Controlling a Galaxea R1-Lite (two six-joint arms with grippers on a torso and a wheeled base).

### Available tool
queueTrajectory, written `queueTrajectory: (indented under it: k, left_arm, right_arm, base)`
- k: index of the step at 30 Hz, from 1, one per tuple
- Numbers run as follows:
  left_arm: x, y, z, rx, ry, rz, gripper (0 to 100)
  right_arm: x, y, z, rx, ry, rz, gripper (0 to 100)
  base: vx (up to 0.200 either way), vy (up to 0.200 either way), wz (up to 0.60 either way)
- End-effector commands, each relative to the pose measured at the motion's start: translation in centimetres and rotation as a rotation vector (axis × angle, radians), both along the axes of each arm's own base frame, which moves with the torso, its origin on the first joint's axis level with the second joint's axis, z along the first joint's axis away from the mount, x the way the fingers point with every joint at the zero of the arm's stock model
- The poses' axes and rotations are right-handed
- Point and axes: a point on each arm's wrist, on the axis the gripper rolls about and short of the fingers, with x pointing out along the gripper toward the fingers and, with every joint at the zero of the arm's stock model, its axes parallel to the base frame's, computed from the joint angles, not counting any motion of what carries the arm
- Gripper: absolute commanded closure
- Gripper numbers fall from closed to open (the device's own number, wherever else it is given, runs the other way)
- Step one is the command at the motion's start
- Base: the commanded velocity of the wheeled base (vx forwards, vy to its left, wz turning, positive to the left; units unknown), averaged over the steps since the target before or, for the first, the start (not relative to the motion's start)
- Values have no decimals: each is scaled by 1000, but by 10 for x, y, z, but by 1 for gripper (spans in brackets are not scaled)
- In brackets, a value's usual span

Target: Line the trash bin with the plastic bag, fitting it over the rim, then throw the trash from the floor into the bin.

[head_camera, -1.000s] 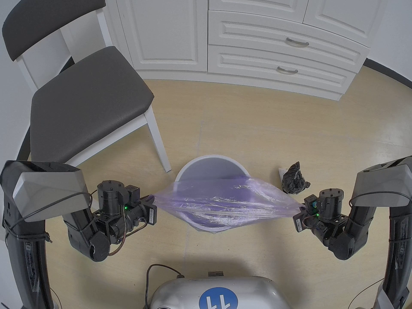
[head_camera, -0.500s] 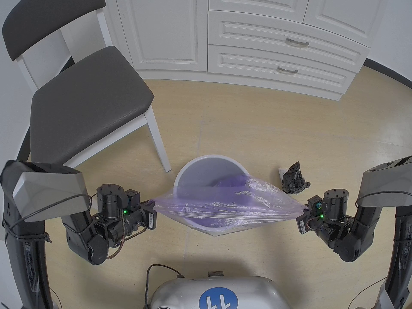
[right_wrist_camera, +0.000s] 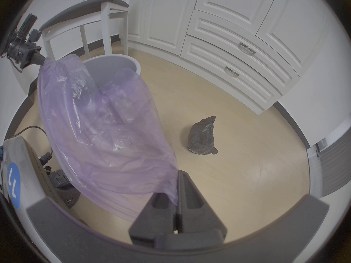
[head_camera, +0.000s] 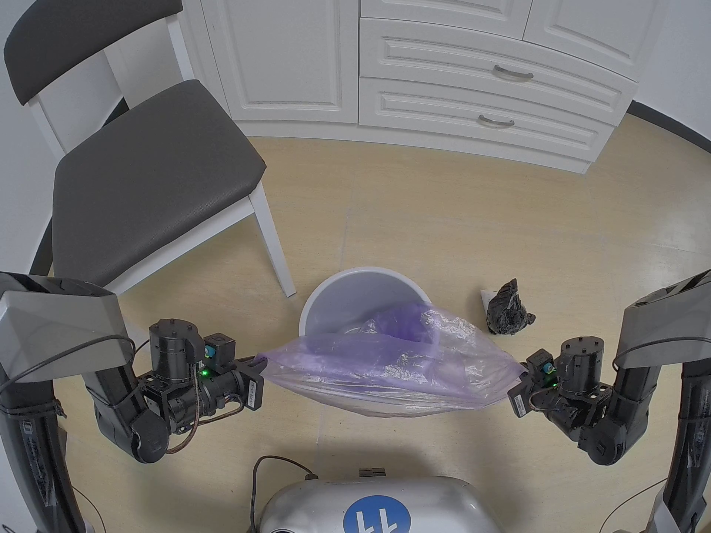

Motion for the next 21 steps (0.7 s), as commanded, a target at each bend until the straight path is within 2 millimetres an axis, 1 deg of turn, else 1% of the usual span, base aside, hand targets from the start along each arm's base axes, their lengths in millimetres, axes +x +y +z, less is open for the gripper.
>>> queueTrajectory:
  k: [1, 6, 8, 11, 12, 18, 21]
  left_arm:
    - [6, 1, -16, 14, 34, 7, 100]
    - [9, 5, -16, 13, 33, 21, 100]
    - [12, 7, -16, 11, 25, 30, 100]
    - [13, 7, -17, 10, 26, 31, 100]
    - [13, 7, -17, 10, 26, 32, 100]
    - [14, 7, -13, -2, -2, 32, 100]
    - [12, 6, -9, -9, -20, 31, 100]
  right_arm:
    - [7, 1, -23, -16, 38, 1, 100]
    - [11, 3, -27, -16, 32, -3, 100]
    - [12, 3, -25, -12, 25, -4, 100]
    - [11, 3, -23, -13, 23, -5, 100]
    - [10, 3, -21, -13, 18, -6, 0]
    - [8, 2, -15, 2, -12, 2, 0]
    - [-3, -2, -9, 0, -13, 8, 0]
  base:
    - [0, 0, 0]
    - [0, 0, 0]
    - [0, 0, 0]
    - [0, 0, 0]
    - [0, 0, 0]
    - [0, 0, 0]
    - [0, 0, 0]
